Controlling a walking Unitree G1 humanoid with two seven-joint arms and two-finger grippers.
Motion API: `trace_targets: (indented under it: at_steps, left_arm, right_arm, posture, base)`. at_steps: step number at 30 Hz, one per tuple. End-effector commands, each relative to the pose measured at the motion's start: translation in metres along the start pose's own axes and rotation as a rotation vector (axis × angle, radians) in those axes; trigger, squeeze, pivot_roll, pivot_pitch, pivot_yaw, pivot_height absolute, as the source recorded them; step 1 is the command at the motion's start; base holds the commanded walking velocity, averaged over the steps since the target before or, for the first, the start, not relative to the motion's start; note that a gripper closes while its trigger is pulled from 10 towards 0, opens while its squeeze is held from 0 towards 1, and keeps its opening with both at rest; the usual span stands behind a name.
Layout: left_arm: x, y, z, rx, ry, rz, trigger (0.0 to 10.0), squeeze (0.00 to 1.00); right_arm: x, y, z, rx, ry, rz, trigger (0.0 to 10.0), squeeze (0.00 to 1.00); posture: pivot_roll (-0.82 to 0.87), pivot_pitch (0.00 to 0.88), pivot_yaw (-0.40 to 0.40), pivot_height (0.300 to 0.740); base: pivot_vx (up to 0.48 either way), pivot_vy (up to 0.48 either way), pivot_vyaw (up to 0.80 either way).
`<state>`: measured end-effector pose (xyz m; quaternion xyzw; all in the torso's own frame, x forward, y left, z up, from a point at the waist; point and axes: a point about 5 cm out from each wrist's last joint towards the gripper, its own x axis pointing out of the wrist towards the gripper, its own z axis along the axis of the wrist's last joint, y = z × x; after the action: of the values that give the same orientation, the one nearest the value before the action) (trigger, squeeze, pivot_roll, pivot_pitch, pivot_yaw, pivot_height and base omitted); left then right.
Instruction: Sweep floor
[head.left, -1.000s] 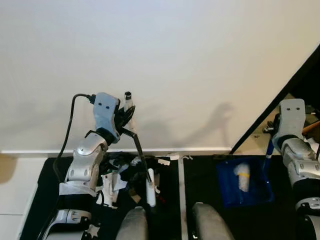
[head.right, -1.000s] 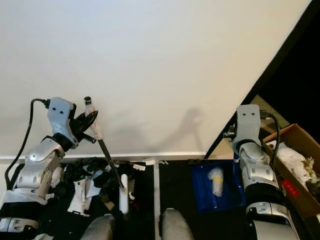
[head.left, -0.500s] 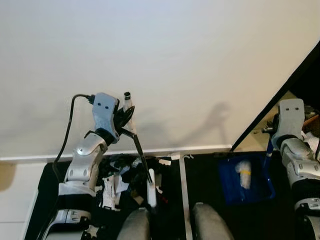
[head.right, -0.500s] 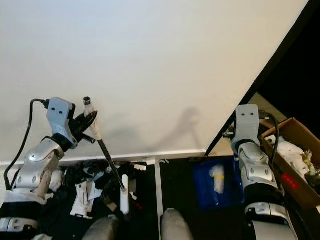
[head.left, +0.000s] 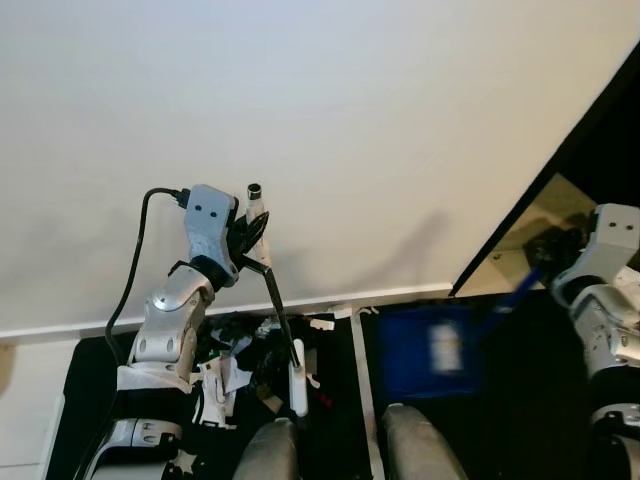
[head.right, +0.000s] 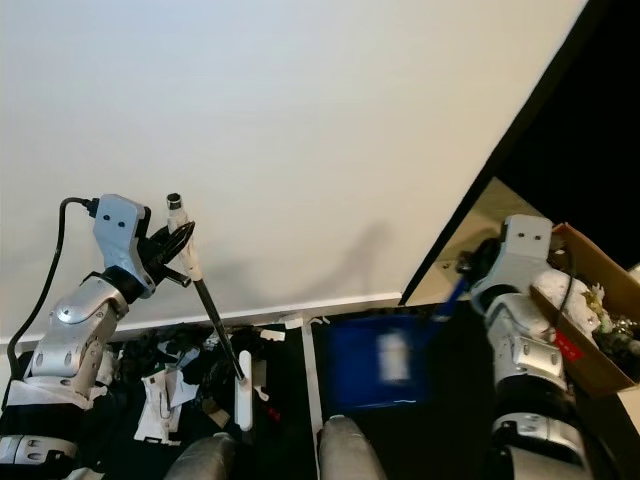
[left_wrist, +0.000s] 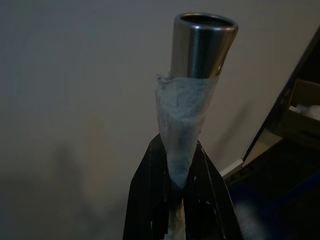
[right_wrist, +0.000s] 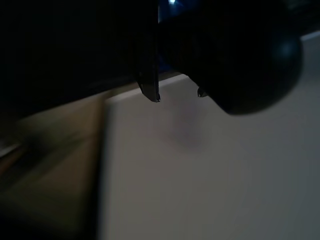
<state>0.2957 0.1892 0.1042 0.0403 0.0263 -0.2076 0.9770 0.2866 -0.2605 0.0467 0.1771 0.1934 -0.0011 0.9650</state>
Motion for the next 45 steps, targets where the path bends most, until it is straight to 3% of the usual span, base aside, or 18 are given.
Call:
trace_targets:
  at_steps: [1, 8, 17, 19, 21, 23, 26, 31, 39, 45]
  left_arm:
    - [-0.001, 0.003, 0.004, 0.019, -0.012, -0.001, 10.0, 0.00]
    - [-0.001, 0.002, 0.004, 0.026, -0.015, -0.002, 10.0, 0.00]
    - [-0.004, 0.003, 0.004, 0.031, -0.014, 0.004, 10.0, 0.00]
    - [-0.004, 0.003, 0.004, 0.030, -0.014, 0.006, 10.0, 0.00]
    - [-0.004, 0.004, 0.004, 0.026, -0.017, 0.011, 10.0, 0.00]
    - [-0.004, 0.004, 0.004, 0.025, -0.017, 0.012, 10.0, 0.00]
    - [-0.003, 0.006, 0.004, 0.033, -0.012, 0.018, 10.0, 0.00]
    - [-0.002, 0.010, 0.004, 0.037, -0.009, 0.042, 10.0, 0.00]
    - [0.000, 0.014, 0.007, 0.039, -0.017, 0.059, 10.0, 0.00]
    - [-0.002, 0.030, 0.015, 0.085, -0.008, 0.095, 10.0, 0.00]
  right_arm:
    - [0.000, 0.013, 0.010, 0.081, -0.050, 0.137, 10.0, 0.00]
    - [0.002, 0.028, 0.003, 0.063, -0.009, 0.235, 10.0, 0.00]
    - [0.001, 0.029, 0.003, 0.027, 0.032, 0.249, 10.0, 0.00]
    - [0.001, 0.026, 0.004, -0.010, 0.053, 0.242, 10.0, 0.00]
    - [0.000, 0.020, 0.005, -0.122, 0.099, 0.231, 10.0, 0.00]
    - [-0.001, 0.016, 0.007, -0.169, 0.117, 0.217, 10.0, 0.00]
    - [-0.001, 0.002, 0.022, -0.245, 0.108, 0.141, 10.0, 0.00]
    - [-0.001, -0.006, 0.048, -0.202, 0.004, 0.071, 10.0, 0.00]
    - [0.005, 0.004, 0.052, -0.122, -0.039, 0.098, 10.0, 0.00]
    - [0.009, 0.008, 0.045, -0.116, -0.019, 0.099, 10.0, 0.00]
  posture:
    - [0.05, 0.055, 0.037, 0.740]
    - [0.06, 0.046, 0.033, 0.740]
    - [0.06, 0.043, 0.029, 0.740]
    - [0.06, 0.041, 0.028, 0.740]
    - [0.06, 0.039, 0.028, 0.740]
    - [0.06, 0.039, 0.028, 0.740]
    - [0.05, 0.036, 0.031, 0.740]
    - [0.05, 0.031, 0.030, 0.740]
    - [0.05, 0.021, 0.022, 0.740]
    - [0.05, 0.020, 0.004, 0.740]
  base:
    - [0.000, 0.000, 0.00]
    - [0.000, 0.000, 0.00]
    - [0.000, 0.000, 0.00]
    - [0.000, 0.000, 0.00]
    - [0.000, 0.000, 0.00]
    - [0.000, 0.000, 0.00]
    - [0.000, 0.000, 0.00]
    - [0.000, 0.000, 0.00]
    - [0.000, 0.000, 0.00]
    - [0.000, 0.000, 0.00]
